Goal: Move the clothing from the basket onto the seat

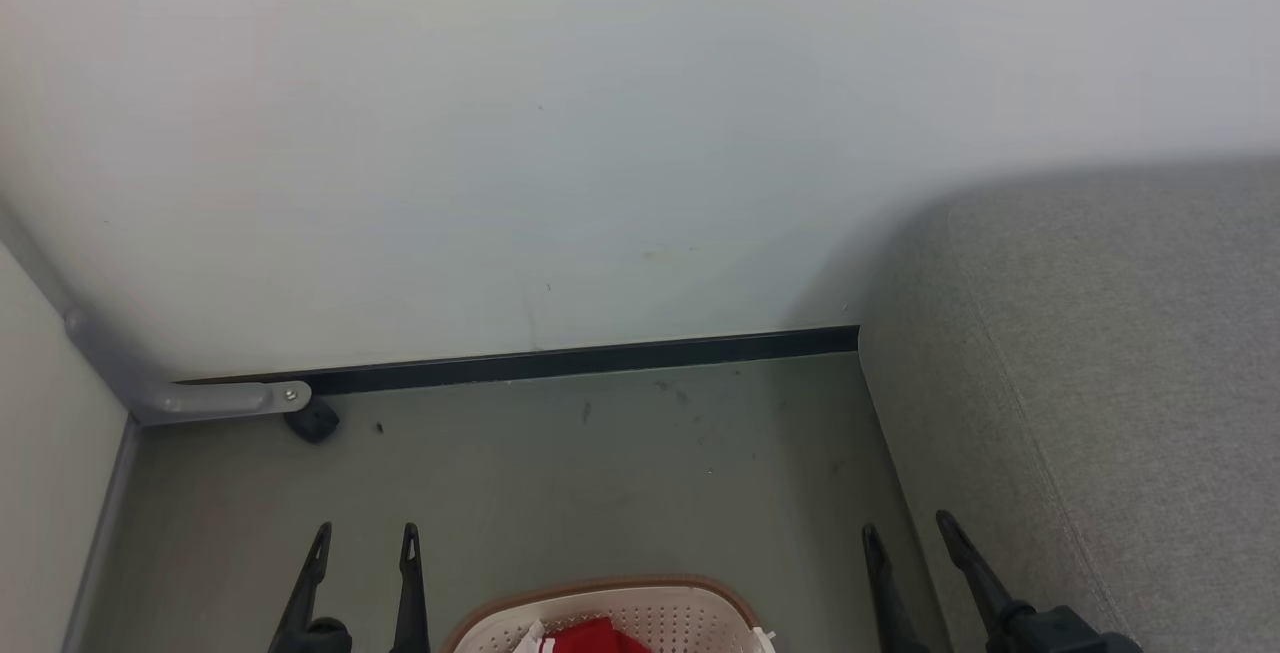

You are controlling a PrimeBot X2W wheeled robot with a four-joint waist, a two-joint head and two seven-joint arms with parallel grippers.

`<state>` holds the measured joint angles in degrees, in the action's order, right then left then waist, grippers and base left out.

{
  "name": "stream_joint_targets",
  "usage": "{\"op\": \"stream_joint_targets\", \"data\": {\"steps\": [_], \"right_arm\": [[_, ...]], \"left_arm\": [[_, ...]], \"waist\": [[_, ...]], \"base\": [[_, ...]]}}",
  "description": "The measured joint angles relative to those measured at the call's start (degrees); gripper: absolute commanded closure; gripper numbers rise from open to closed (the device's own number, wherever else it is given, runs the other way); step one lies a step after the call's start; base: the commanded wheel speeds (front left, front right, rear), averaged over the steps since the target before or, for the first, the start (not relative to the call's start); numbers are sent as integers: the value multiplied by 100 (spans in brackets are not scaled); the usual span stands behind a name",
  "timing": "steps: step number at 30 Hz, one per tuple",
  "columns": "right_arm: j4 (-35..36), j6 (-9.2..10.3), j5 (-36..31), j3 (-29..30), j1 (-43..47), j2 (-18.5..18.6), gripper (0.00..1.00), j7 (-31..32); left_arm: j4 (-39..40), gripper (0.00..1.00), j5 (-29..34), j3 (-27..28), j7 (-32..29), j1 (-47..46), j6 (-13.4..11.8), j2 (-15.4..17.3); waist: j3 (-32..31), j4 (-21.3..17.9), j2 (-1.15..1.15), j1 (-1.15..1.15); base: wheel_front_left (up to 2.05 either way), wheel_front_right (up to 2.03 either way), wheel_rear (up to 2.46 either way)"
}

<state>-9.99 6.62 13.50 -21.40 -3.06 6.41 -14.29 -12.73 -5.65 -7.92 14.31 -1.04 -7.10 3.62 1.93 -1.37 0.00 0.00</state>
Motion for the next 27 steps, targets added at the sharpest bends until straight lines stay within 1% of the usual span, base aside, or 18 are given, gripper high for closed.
{"op": "stream_joint_targets", "data": {"steps": [6,12,18,27], "right_arm": [[58,0,-5,9,2,-9,0,0],[229,-3,-55,24,-39,-5,0,-1],[466,-7,-153,152,-405,43,0,-24],[753,-7,-204,423,-986,129,0,-41]], "left_arm": [[22,0,0,34,-1,2,-1,-4],[76,0,4,56,0,-31,-1,9],[159,0,56,-29,-8,-351,9,100],[-20,0,310,-301,-160,-910,165,179]], "waist": [[50,-3,0,0],[256,-22,0,0],[603,-51,0,0],[1284,-117,0,1]], "base": [[0,0,0],[0,0,0],[0,0,0],[0,0,0]]}}
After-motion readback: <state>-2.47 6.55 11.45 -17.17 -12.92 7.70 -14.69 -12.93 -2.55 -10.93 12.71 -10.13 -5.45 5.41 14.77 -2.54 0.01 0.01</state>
